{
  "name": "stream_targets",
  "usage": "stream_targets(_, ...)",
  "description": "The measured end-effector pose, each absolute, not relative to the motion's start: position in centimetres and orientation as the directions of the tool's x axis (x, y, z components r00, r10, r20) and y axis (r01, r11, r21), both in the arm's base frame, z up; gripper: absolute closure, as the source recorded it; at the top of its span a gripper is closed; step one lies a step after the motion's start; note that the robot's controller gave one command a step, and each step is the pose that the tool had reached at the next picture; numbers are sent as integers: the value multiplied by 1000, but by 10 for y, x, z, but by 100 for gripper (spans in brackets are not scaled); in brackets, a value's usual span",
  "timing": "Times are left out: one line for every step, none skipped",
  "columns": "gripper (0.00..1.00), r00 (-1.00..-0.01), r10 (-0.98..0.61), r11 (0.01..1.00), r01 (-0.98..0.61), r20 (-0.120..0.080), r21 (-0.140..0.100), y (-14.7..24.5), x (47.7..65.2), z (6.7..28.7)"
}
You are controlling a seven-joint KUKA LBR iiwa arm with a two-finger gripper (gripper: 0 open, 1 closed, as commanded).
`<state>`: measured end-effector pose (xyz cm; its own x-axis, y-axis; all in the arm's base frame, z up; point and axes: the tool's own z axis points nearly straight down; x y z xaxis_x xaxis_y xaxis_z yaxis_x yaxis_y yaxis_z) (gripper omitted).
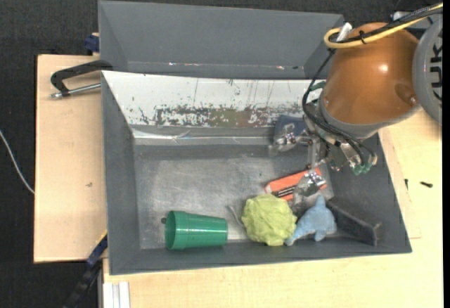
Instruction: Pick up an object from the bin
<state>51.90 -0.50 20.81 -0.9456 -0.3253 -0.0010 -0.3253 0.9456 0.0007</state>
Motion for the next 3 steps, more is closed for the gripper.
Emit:
stream_targets(0,-948,-318,948,-318,-1,1,-9,517,208)
stream_targets(0,-944,-331,944,-331,-10,-3,-20,543,161)
stream_targets(100,-972,-236,972,-236,-6,0,-62,510,73)
